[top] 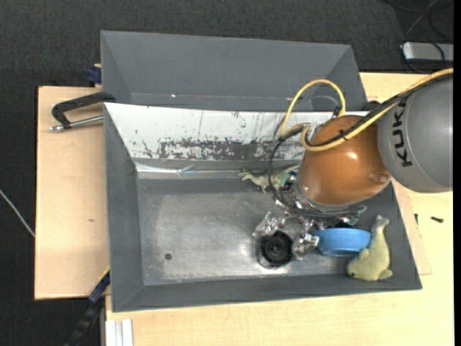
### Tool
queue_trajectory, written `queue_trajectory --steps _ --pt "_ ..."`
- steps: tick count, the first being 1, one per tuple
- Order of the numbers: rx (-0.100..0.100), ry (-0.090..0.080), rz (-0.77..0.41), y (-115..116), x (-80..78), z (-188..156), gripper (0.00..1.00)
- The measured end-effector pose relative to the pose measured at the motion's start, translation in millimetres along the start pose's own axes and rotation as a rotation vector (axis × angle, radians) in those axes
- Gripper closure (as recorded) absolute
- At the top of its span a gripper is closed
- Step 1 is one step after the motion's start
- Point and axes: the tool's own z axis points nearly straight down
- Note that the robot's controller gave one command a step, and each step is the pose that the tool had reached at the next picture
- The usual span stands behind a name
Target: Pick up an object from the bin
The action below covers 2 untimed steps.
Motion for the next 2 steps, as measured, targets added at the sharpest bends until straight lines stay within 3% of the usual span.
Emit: queue_trajectory --steps 1,2 --pt "0.008 -0.002 0.002 -2.5 -3.2 -101.7 1.0" --pt "0.002 0.0 0.004 -3.1 -5.2 -111.4 1.0"
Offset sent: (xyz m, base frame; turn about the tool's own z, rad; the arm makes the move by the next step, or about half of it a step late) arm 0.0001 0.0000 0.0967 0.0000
